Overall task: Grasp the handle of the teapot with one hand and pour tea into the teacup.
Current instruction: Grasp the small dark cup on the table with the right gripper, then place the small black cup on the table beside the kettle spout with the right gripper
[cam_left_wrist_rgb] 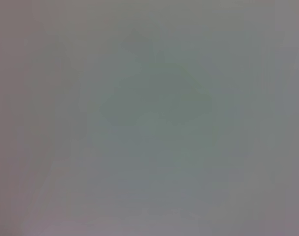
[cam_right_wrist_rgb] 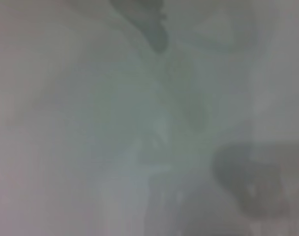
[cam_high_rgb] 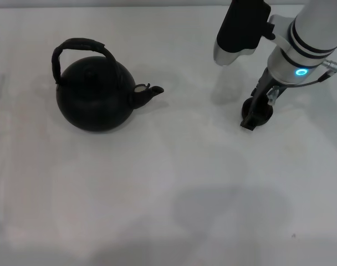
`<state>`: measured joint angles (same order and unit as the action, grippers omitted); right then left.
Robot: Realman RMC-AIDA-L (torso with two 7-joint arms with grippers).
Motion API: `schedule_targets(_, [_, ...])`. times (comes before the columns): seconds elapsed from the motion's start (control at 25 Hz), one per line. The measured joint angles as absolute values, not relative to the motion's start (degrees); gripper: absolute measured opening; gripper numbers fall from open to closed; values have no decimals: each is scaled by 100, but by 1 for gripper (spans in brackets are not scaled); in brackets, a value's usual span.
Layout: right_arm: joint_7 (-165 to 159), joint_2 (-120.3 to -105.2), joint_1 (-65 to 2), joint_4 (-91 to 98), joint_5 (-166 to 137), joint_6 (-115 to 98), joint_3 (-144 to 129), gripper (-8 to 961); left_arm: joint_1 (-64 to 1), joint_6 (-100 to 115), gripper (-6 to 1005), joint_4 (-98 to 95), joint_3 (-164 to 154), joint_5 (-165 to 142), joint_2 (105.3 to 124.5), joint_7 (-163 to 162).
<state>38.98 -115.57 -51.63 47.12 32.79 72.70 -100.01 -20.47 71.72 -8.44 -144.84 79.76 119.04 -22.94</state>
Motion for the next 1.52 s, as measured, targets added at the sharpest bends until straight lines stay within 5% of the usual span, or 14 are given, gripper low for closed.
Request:
schedule_targets(0.84, [3939,-11551,-5108,5257,3219,7476,-9820,780,-2048,7171,887,-843,-14484,7977,11909,-2294])
schedule_targets(1.52, [4055,-11619,-5953,5333,4183,7186,-10880,730,-2118,7172,888,-853,-14484,7990,11905,-2294])
